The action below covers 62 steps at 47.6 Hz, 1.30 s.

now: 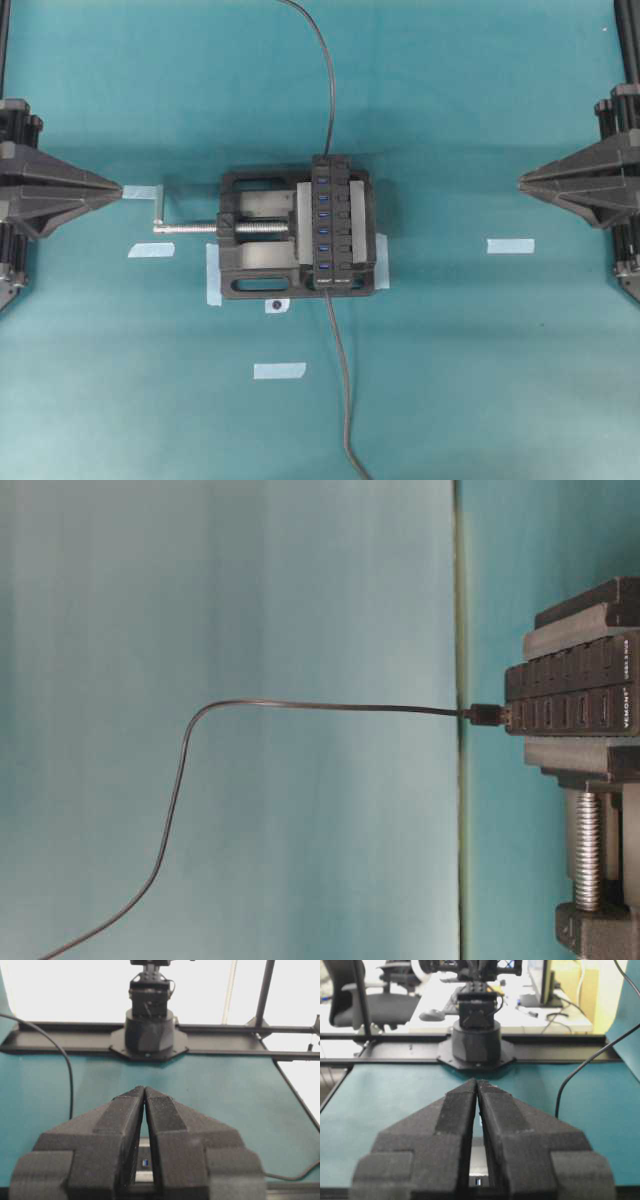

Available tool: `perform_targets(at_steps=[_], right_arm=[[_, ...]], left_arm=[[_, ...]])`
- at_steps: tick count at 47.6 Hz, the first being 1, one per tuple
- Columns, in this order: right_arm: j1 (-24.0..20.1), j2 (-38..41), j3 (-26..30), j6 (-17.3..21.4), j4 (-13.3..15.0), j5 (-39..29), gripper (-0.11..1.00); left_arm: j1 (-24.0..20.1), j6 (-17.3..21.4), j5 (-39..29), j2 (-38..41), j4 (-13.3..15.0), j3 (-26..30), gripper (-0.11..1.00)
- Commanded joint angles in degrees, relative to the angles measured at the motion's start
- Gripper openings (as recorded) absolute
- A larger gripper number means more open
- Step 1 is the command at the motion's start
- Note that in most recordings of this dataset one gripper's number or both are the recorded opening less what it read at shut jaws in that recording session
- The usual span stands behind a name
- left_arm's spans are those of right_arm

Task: Insert the USB into the second port from the front of the fixed hub.
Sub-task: 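Raise the right arm and swing the right gripper toward the hub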

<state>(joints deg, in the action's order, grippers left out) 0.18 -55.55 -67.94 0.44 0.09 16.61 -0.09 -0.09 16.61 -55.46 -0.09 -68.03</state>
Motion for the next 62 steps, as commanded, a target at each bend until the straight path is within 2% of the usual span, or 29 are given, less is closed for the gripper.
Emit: perform_targets(at_steps=[1, 3, 7, 12, 19, 29, 37, 46, 62], right_arm=[[0.88, 0.7, -0.35, -0.09, -0.35, 0.35, 0.16], [1.67, 0.26, -0.97, 0.44, -0.97, -0.26, 0.14], [2.72, -0.97, -1.41, 2.2, -2.2, -2.72, 0.03], [4.31, -2.55, -1.14, 3.96, -2.2, -6.77, -0.01], [7.12, -4.22, -0.18, 4.39, -2.2, -12.04, -0.01], [11.43, -3.69, 1.67, 5.8, -2.11, -19.42, -0.01], [12.39, -2.72, 2.9, 5.89, -2.11, -23.91, -0.01], [12.83, 0.62, 5.19, 5.89, -2.11, -28.56, -0.01], [13.45, 10.55, 10.2, 6.24, -2.02, -32.26, -0.01]], left_arm=[[-0.62, -2.55, 0.35, 0.53, -0.53, -2.02, 0.13], [-0.7, -3.78, 0.26, 0.09, -0.53, -2.37, 0.12], [-0.97, -5.54, -0.09, -0.62, -0.53, -2.46, 0.02], [-0.97, -5.27, -2.81, -0.62, -0.53, -1.41, 0.01], [-0.97, -3.87, -9.32, 0.0, -0.62, 0.62, 0.01], [-0.97, 0.44, -15.38, 0.79, -0.62, 3.25, 0.01], [-0.97, 2.9, -16.79, 1.76, -0.62, 3.96, 0.01], [-1.05, 3.08, -17.05, 3.69, -0.62, 3.87, 0.01], [-1.49, 2.99, -17.23, 4.39, -0.62, 2.99, 0.01]])
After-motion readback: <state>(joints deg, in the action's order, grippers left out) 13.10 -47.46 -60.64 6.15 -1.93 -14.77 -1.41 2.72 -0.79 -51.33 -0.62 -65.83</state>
